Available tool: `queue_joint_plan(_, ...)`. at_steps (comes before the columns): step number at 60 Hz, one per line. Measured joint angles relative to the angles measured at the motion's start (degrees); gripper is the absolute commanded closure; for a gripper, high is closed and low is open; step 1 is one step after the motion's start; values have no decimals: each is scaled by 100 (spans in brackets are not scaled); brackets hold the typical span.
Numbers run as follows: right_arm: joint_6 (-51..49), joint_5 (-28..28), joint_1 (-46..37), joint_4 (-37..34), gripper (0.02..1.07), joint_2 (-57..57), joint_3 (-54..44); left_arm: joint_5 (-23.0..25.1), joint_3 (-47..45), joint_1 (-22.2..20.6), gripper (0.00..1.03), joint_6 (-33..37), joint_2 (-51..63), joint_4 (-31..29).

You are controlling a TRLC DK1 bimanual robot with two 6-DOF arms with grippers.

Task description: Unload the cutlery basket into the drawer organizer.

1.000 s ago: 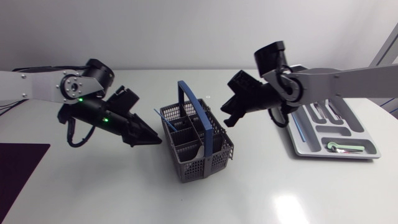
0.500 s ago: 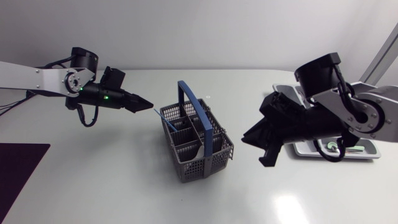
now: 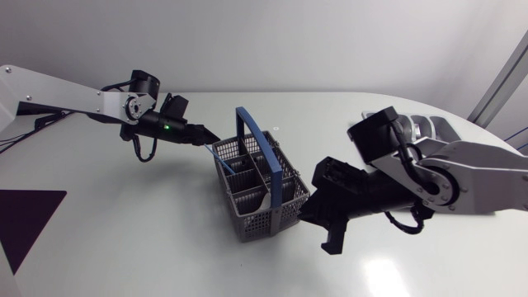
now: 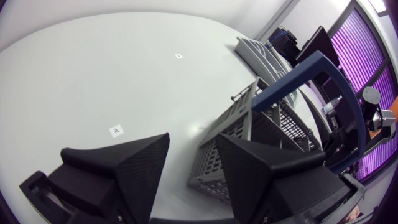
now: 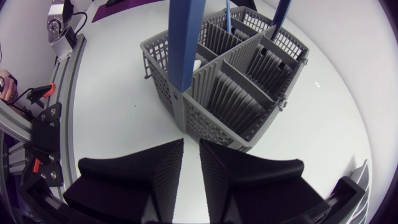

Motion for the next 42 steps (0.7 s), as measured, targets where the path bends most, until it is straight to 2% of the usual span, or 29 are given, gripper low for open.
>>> queue_joint_plan(12,44,52,-238,358,82,498,103,186,-13,15,49,601,0,-619)
queue_joint_plan(27,199,210,-767,671,82,920,494,225,-680,52,49,1209,-415,-870)
queue_joint_plan(42,286,376,-990,748,82,1633,1235,155,-1572,96,49,1519,-1134,-933)
